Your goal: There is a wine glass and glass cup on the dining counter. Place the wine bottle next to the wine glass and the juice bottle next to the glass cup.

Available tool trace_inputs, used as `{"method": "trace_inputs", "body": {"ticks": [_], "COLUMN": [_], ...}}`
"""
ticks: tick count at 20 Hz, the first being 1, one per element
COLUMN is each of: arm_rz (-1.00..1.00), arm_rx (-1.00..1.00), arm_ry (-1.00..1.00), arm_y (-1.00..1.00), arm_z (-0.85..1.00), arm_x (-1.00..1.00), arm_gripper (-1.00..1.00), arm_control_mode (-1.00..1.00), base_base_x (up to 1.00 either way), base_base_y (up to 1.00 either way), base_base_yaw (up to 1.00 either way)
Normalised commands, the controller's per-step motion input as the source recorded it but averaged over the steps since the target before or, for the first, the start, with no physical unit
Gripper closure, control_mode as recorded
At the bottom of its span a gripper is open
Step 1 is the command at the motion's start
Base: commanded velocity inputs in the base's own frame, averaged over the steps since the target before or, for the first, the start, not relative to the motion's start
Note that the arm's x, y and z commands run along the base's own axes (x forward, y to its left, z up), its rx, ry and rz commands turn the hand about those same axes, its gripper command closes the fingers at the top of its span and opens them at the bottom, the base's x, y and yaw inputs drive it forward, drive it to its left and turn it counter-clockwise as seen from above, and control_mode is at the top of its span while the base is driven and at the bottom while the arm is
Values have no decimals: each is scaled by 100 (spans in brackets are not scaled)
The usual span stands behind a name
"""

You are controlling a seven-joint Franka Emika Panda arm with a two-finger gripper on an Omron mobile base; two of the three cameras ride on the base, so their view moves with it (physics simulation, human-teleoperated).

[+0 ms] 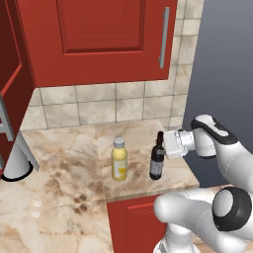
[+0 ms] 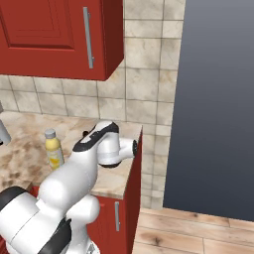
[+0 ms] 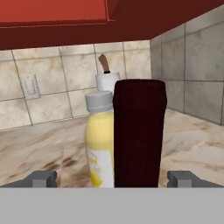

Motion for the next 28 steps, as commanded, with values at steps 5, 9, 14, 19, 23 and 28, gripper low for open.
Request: {"method": "trace_inputs", "body": {"ticks": [5, 9, 14, 19, 23, 28], "arm_rz": [0, 0, 0, -3, -4, -4], "arm_rx": [1, 4, 6, 4, 2, 0], "arm_ry": [11, 15, 9, 0, -2, -1], "arm_y": [9, 4, -3, -6, -7, 0], "arm_z": [-8, -9, -3, 0, -2, -1], "arm_x": [11, 16, -1, -11, -7, 0], "arm_gripper": [-100, -100, -100, 100, 100, 100], "arm_control_mode": [-100, -100, -100, -100, -100, -100], "base_base_x": [0, 0, 0, 0, 0, 0], "base_base_y": [0, 0, 0, 0, 0, 0], "base_base_yaw": [0, 0, 0, 0, 0, 0]}}
